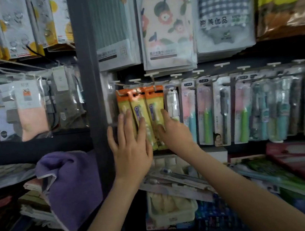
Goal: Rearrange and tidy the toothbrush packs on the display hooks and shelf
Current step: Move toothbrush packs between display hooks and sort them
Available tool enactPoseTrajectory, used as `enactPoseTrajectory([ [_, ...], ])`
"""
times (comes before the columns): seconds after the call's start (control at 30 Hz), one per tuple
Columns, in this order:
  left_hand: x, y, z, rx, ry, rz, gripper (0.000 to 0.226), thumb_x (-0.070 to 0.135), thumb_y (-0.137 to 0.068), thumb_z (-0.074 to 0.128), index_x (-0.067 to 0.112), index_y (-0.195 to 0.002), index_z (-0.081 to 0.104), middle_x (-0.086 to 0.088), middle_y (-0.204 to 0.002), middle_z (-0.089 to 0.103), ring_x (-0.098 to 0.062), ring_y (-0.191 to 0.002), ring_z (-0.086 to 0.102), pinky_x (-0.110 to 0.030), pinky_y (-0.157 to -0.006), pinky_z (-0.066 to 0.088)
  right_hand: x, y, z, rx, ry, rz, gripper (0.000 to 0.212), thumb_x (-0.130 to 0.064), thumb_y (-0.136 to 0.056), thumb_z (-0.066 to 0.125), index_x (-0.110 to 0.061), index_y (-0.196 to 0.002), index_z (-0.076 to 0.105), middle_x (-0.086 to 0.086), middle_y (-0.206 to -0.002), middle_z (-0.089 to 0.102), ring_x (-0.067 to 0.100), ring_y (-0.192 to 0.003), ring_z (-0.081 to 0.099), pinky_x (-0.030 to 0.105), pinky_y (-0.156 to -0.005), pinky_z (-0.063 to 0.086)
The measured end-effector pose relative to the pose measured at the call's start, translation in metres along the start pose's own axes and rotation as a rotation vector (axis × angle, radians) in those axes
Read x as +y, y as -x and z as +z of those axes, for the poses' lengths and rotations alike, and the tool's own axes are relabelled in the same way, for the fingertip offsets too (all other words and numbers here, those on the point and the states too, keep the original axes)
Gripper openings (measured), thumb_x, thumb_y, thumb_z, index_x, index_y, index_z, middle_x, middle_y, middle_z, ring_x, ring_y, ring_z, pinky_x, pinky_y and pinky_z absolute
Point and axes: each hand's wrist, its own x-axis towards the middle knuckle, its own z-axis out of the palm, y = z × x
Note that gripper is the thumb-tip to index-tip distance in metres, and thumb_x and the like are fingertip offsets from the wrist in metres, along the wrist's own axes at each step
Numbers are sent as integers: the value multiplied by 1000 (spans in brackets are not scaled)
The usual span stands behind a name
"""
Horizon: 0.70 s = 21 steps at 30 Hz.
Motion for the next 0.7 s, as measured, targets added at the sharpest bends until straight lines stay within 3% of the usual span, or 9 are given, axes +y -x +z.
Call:
enactPoseTrajectory([
  [0.07, 28, 1, 7, -54, 102, 23, 55, 23, -78, 60, 11, -132, 52, -20, -147, 30, -35, -135, 27, -52, -110, 18, 33, 14, -16, -4, 11, -31, 49, -23, -99, 37, -14, -145, 23, 12, -89, 62, 31, -70, 59, 34, -54, 45],
  [0.13, 53, -5, 18, -152, 211, -33, 58, 18, -76, 67, 7, -130, 53, -22, -140, 40, -37, -128, 36, -51, -105, 31, 69, 28, -36, -15, 20, -24, 48, -21, -99, 36, -17, -145, 23, 6, -78, 55, 25, -58, 51, 30, -45, 35],
  [0.3, 73, -43, 51, -379, 375, -442, 57, 18, -86, 62, 2, -136, 40, -18, -127, 48, -32, -116, 46, -39, -95, 41, 150, 61, -75, 27, 26, -10, 45, -16, -98, 40, -18, -142, 31, -5, -61, 42, 16, -50, 43, 27, -42, 27],
  [0.43, 72, -62, 68, -425, 369, -643, 55, 25, -91, 57, 0, -136, 36, -19, -129, 46, -32, -117, 45, -41, -93, 44, 174, 63, -82, 9, -45, 11, 43, -18, -97, 41, -18, -139, 34, -6, -66, 46, 16, -56, 48, 33, -48, 38],
  [0.7, 81, -75, 76, -518, 339, -707, 55, 27, -96, 52, 2, -141, 32, -21, -124, 51, -34, -106, 56, -39, -77, 47, 155, 42, -65, 14, -140, 6, 38, -15, -96, 42, -15, -134, 38, 8, -63, 56, 26, -55, 53, 43, -49, 44],
])
